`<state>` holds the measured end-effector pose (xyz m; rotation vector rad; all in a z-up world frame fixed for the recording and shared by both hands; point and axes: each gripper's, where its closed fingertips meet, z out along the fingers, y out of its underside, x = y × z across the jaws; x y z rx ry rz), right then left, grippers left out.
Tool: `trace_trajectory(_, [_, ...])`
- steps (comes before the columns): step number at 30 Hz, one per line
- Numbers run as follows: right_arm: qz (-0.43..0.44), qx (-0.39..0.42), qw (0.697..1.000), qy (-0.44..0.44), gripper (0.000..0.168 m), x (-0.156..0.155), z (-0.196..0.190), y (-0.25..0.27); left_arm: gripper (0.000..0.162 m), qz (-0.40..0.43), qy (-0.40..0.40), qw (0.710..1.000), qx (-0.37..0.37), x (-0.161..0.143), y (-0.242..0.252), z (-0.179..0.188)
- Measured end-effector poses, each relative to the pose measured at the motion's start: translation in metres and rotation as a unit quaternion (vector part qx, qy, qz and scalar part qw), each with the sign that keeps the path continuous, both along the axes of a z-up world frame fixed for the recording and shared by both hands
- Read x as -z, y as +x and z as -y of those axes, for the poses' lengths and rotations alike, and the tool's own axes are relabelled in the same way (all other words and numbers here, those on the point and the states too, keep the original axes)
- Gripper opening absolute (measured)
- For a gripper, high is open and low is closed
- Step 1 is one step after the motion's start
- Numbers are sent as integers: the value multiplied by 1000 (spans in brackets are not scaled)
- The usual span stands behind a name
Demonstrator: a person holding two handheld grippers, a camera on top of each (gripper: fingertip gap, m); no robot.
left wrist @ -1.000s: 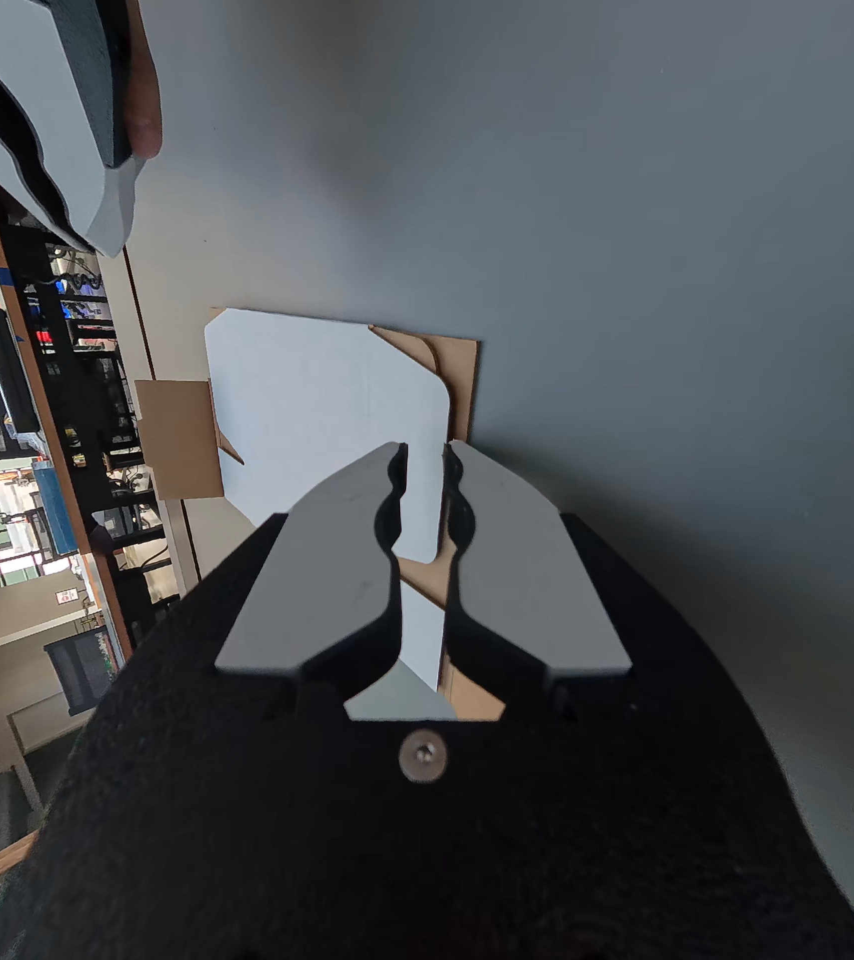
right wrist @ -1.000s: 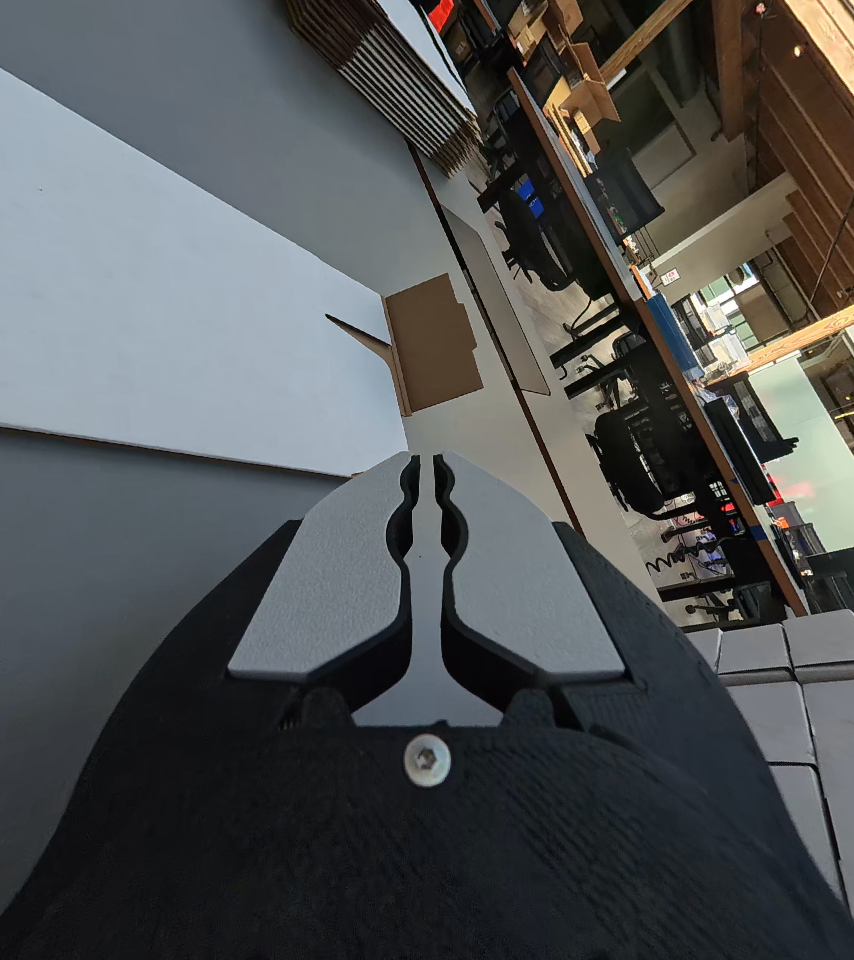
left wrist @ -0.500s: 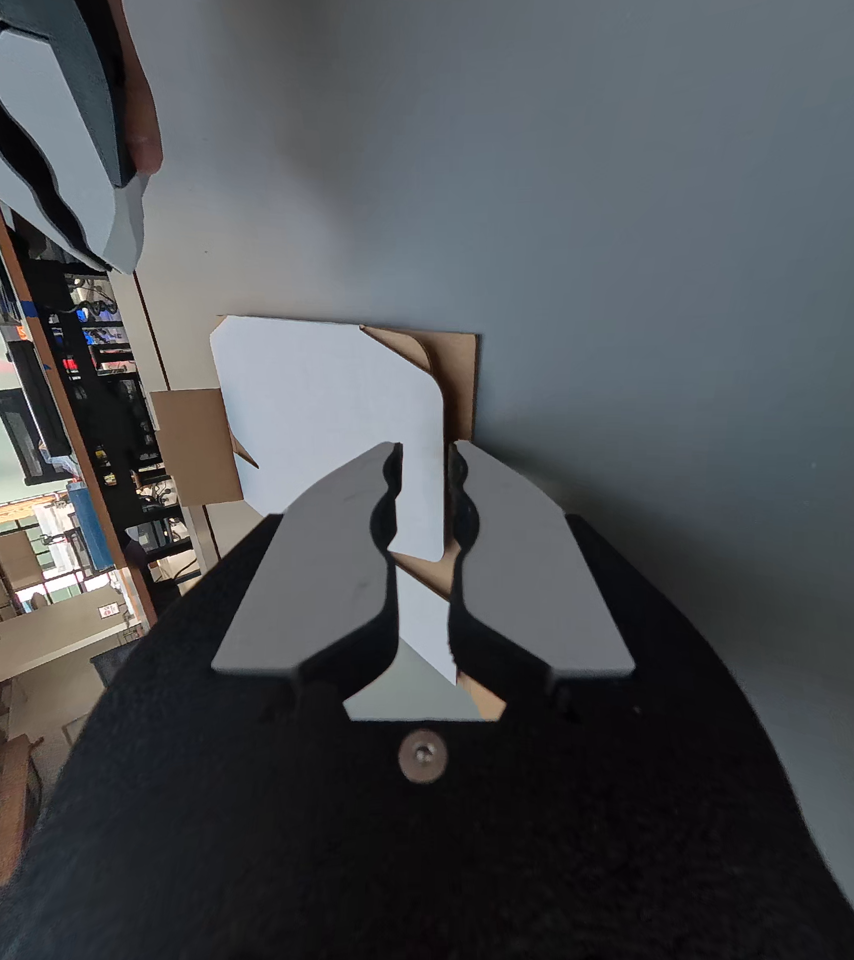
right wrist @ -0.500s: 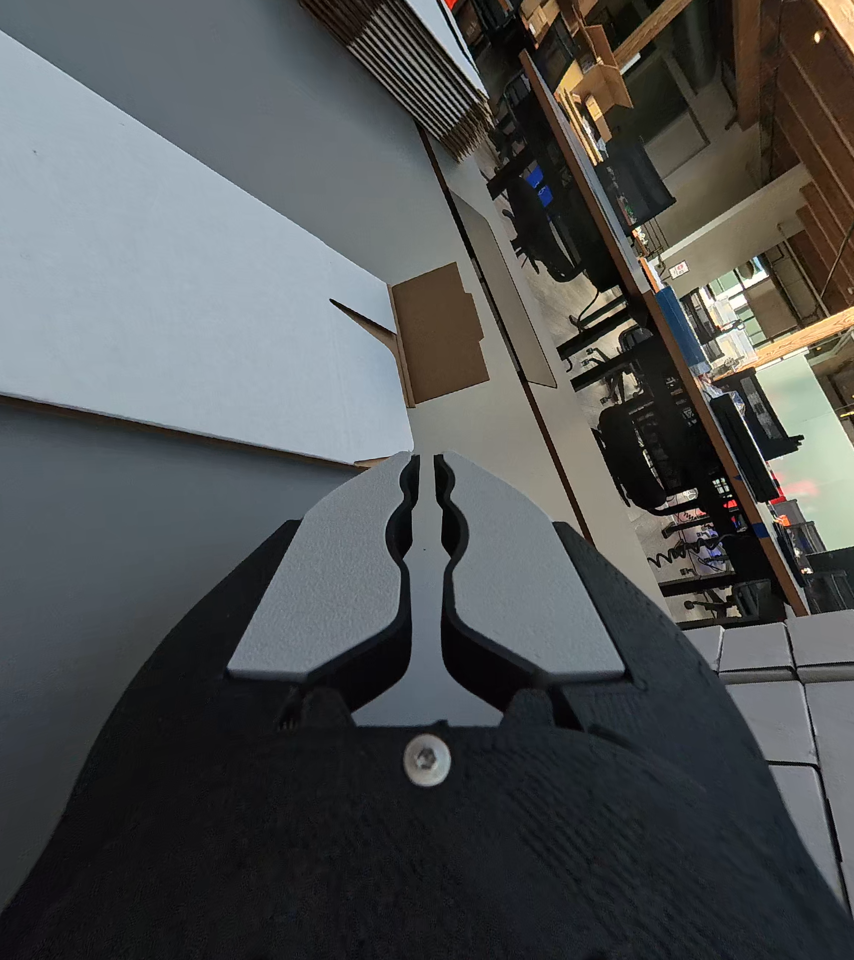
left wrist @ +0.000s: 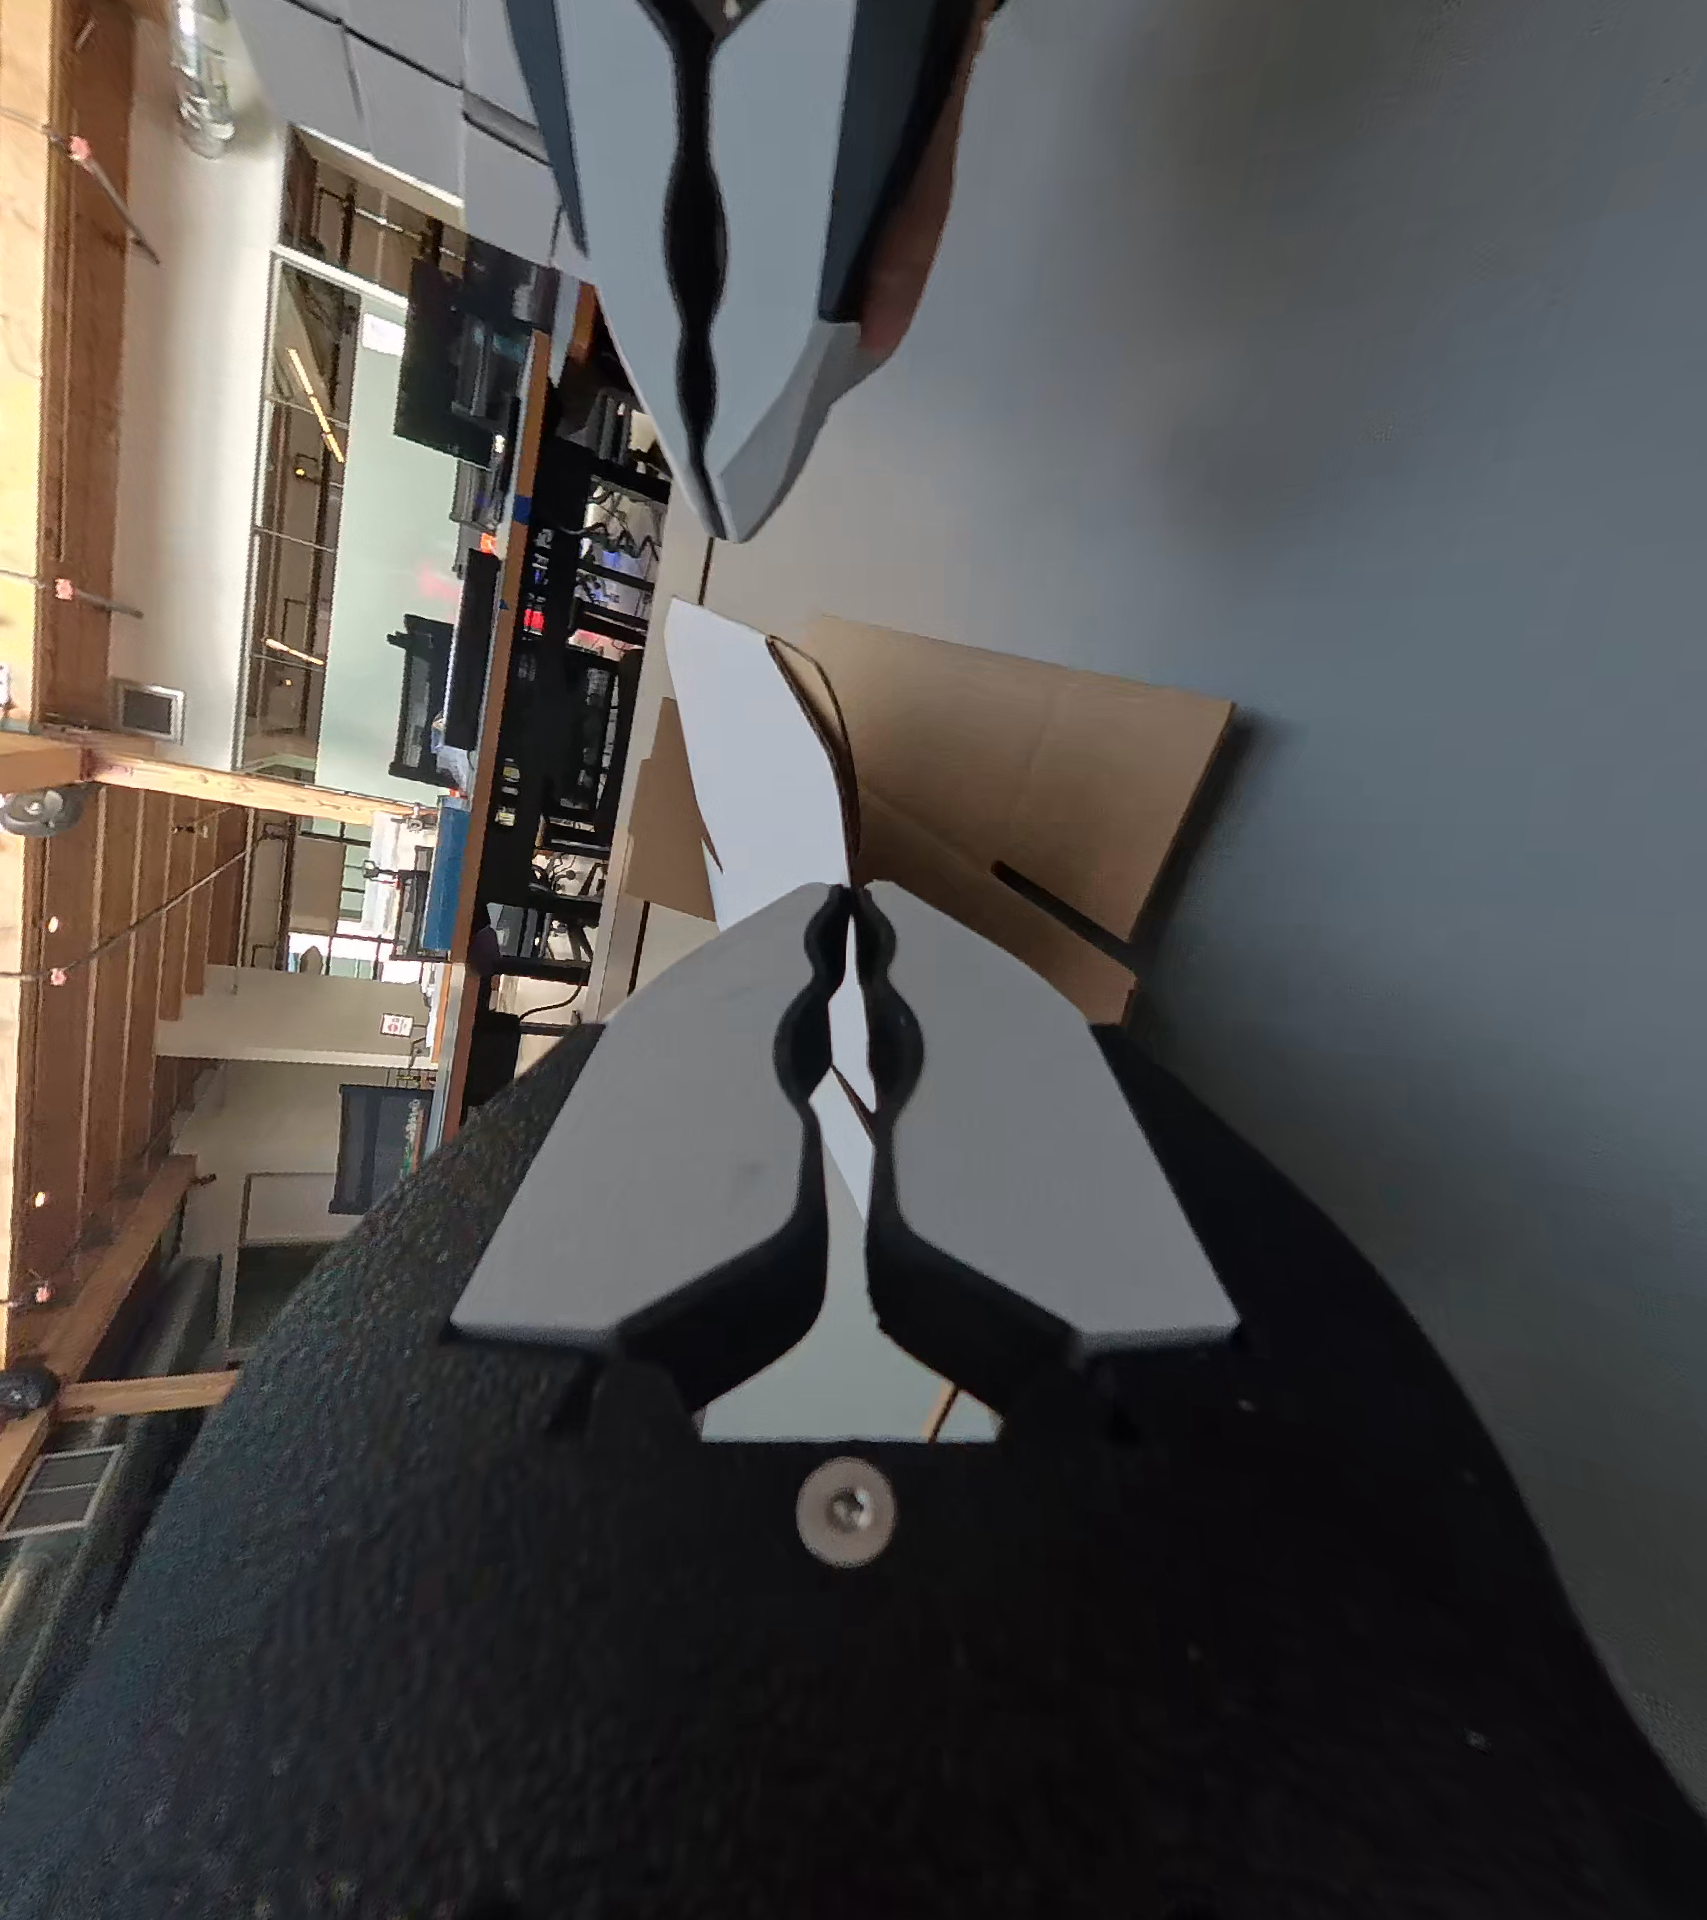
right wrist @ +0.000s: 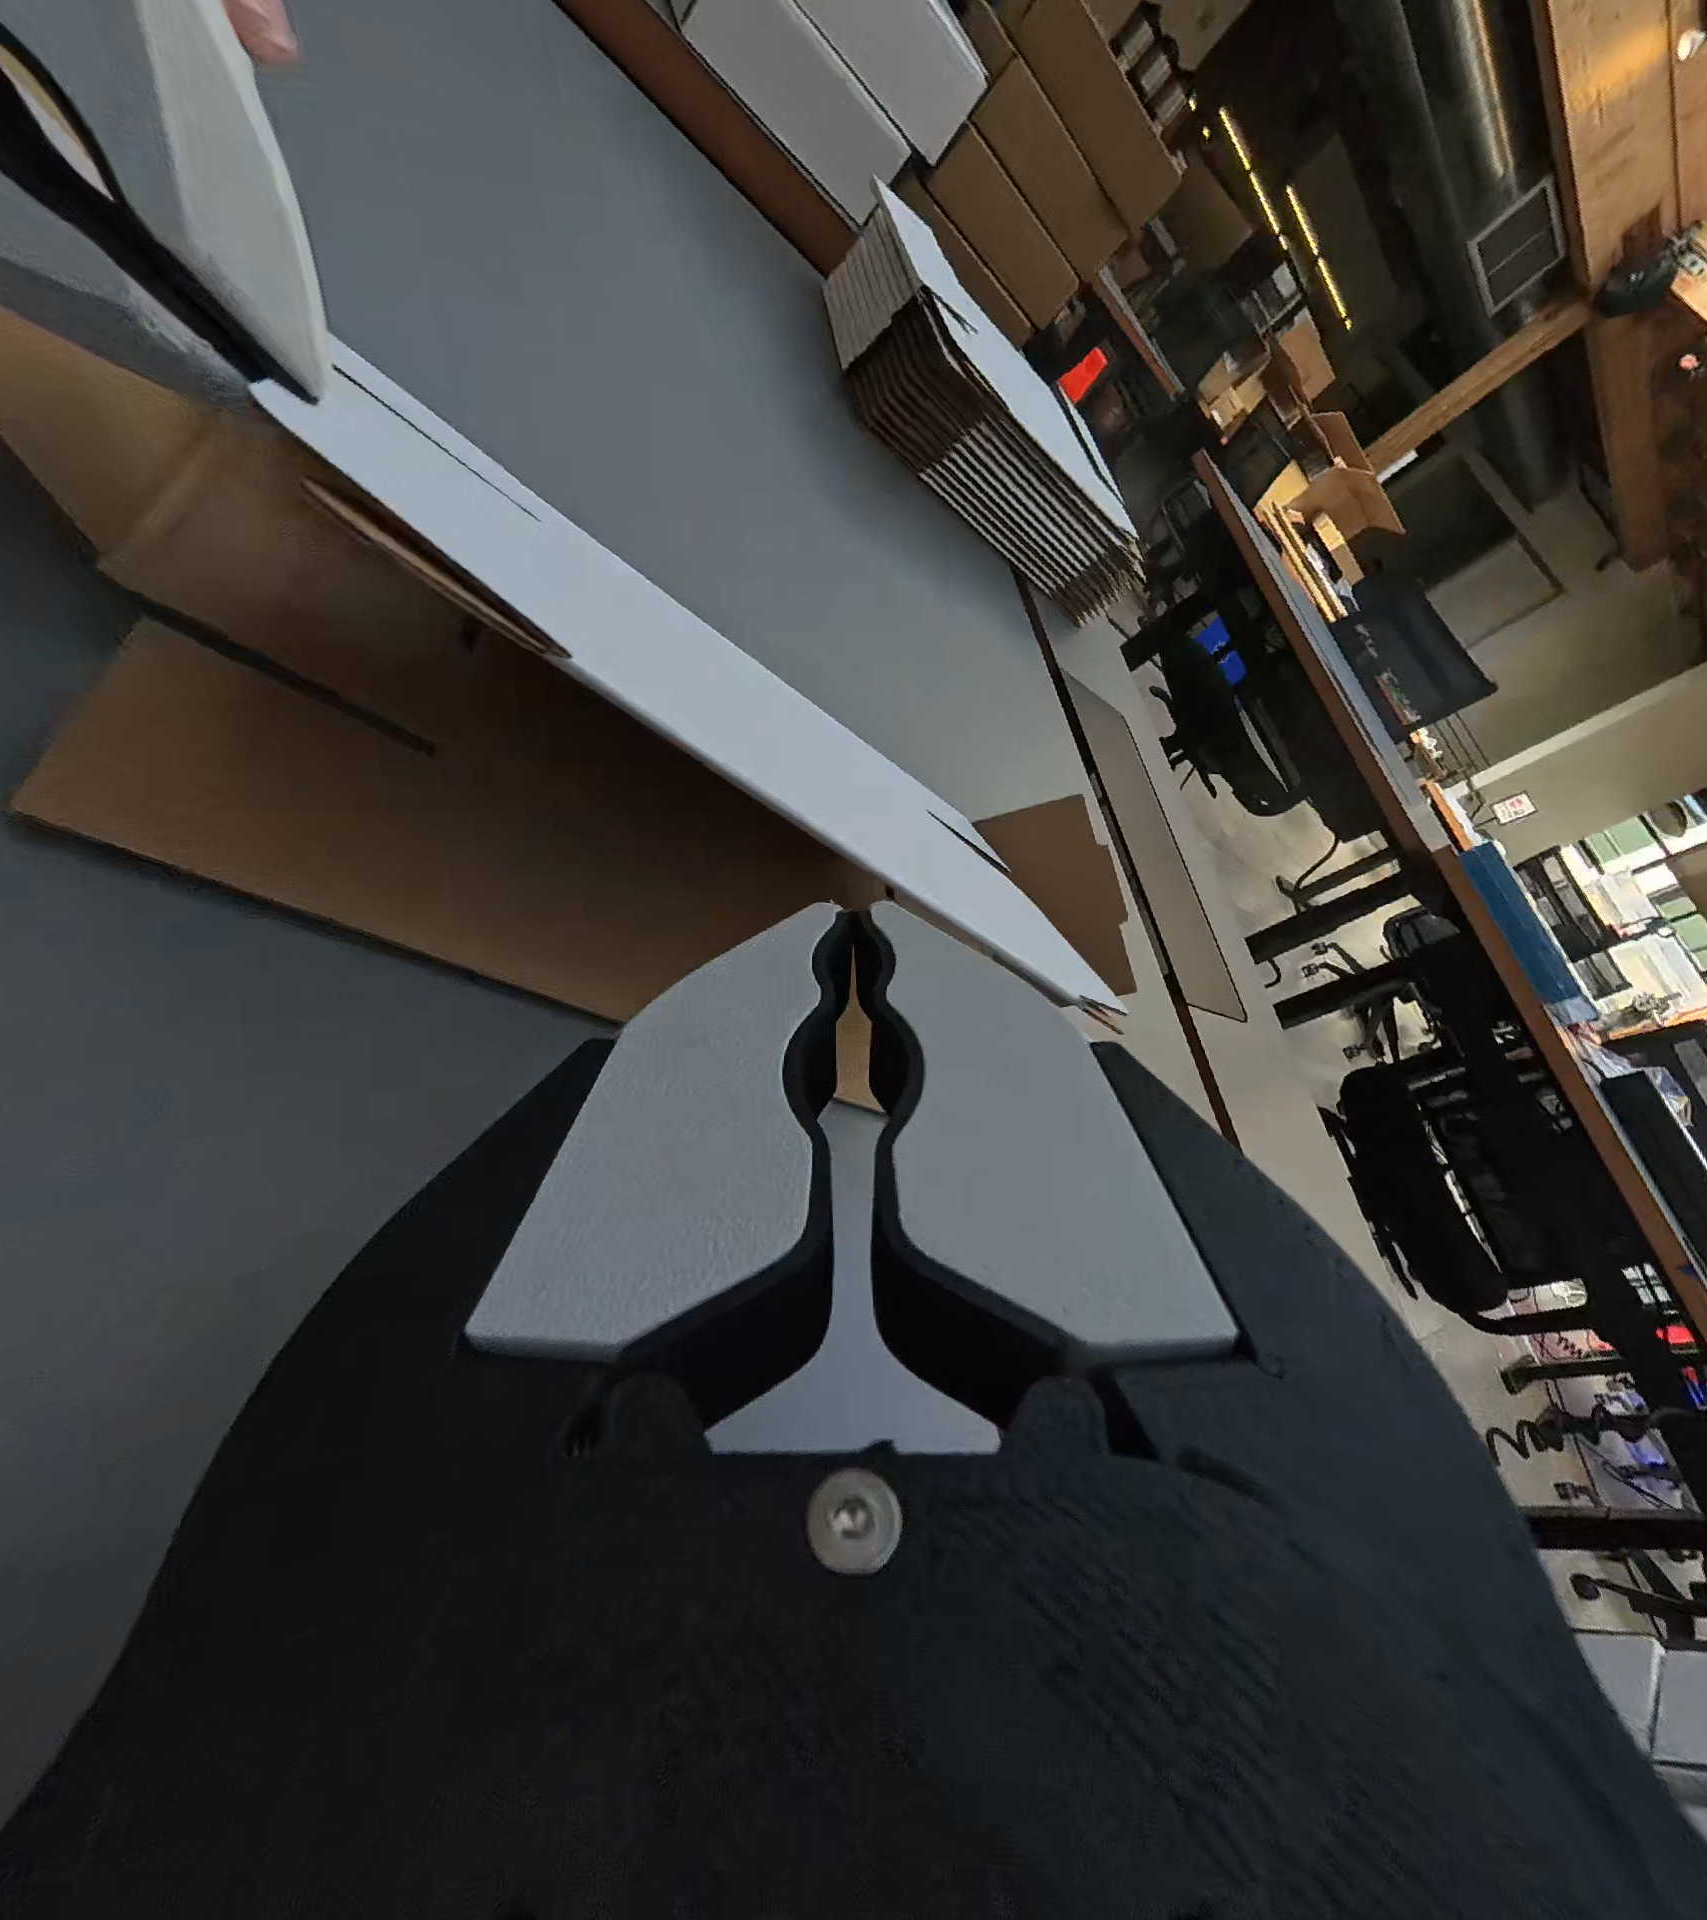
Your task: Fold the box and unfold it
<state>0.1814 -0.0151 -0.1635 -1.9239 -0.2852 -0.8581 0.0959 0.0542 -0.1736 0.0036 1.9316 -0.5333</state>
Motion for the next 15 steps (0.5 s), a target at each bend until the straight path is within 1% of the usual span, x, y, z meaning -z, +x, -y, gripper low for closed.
trace_trajectory(3, [-4,6,1000,-10,0,2,-14,-5,1,13,-71,997,-21,-15,3,-8])
trace_trajectory(5, [-28,11,999,-18,0,12,-29,-8,0,3,-123,992,-30,-21,4,-11])
trace_trajectory(7, [-32,11,998,-56,0,29,-41,-12,0,-17,-194,980,-42,-29,6,-16])
trace_trajectory(9, [-35,7,991,-130,0,52,-46,-16,1,-40,-286,955,-69,-46,11,-28])
trace_trajectory(10, [-35,9,986,-165,0,63,-45,-16,0,-55,-342,934,-87,-55,15,-38])
trace_trajectory(12, [1,9,980,-197,0,66,-44,-14,0,-96,-459,872,-139,-68,25,-68])
trace_trajectory(13, [10,8,978,-208,0,67,-44,-14,0,-121,-511,833,-172,-67,31,-88])
trace_trajectory(15, [32,0,974,-226,0,69,-44,-13,1,-170,-595,747,-242,-54,45,-129])
